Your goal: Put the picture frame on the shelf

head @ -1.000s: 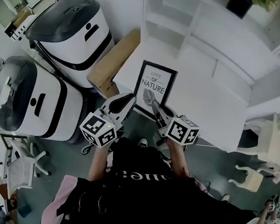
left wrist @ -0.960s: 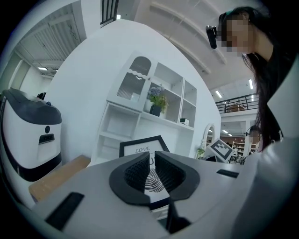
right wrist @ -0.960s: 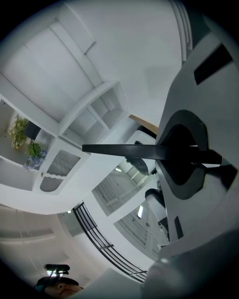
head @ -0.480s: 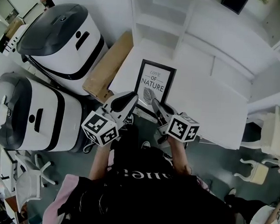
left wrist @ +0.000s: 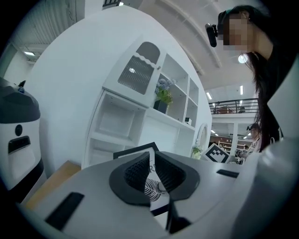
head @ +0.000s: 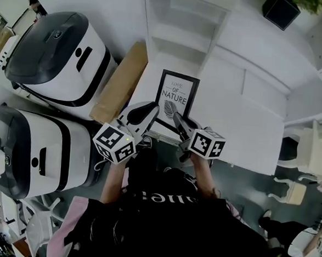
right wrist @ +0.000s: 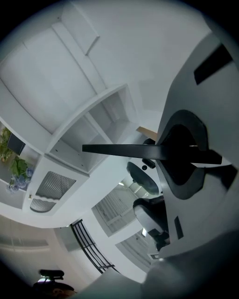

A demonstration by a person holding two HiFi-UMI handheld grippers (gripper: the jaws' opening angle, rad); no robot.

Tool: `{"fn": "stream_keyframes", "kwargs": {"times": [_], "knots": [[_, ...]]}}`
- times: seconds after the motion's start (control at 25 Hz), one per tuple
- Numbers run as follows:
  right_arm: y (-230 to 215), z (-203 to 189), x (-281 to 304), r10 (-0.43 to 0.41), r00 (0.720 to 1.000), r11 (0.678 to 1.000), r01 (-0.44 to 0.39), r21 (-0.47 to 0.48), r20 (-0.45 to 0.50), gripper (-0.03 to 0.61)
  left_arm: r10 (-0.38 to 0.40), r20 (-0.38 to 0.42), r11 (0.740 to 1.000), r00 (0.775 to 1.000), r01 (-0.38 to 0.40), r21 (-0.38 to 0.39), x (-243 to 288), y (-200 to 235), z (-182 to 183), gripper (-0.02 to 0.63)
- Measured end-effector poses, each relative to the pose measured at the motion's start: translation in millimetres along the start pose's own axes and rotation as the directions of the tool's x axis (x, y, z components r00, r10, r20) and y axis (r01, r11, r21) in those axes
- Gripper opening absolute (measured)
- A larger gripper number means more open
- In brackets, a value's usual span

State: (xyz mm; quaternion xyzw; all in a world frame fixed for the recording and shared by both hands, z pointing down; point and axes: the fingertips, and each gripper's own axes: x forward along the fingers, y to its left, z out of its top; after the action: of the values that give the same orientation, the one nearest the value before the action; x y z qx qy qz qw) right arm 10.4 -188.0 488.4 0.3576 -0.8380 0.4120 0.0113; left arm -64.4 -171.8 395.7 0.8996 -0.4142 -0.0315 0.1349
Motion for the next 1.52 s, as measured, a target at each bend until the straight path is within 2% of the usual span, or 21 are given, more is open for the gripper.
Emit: {"fn": "stream_keyframes", "kwargs": {"times": [0.28, 0.48, 0.68, 0.88, 1.36, 1.52], "knots": [[-27, 22, 49, -0.102, 0.995, 0.995, 0.102, 0.013, 0.021, 0.058, -0.072, -0.026, 0.997, 0.997, 0.072, -0.006, 27, 46, 14, 0.042], [-58, 31, 79, -0.201, 0.979, 0.98, 0.201, -0.001, 0.017, 0.058, -0.123, -0.038, 0.992, 0.992, 0.123, -0.01, 40, 70, 20, 0.043], [-88, 26, 112, -0.268, 0.963, 0.962, 0.268, 0.049, -0.021, 0.058, -0.17, -0.051, 0.985, 0.984, 0.17, -0.017, 48, 92, 23, 0.042], [-114, 34, 145, -0.265, 0.964, 0.946, 0.261, 0.19, -0.009, 0.058, -0.214, -0.064, 0.977, 0.975, 0.213, -0.032, 56, 108, 23, 0.043], [-195, 68, 201, -0.367, 0.93, 0.885, 0.358, 0.296, -0.028, 0.058, -0.25, -0.108, 0.967, 0.962, 0.241, -0.086, 67, 143, 10, 0.043], [-209, 79, 217, -0.366, 0.931, 0.868, 0.338, 0.364, 0.007, 0.058, -0.245, -0.123, 0.968, 0.962, 0.235, -0.087, 67, 156, 7, 0.043]]}}
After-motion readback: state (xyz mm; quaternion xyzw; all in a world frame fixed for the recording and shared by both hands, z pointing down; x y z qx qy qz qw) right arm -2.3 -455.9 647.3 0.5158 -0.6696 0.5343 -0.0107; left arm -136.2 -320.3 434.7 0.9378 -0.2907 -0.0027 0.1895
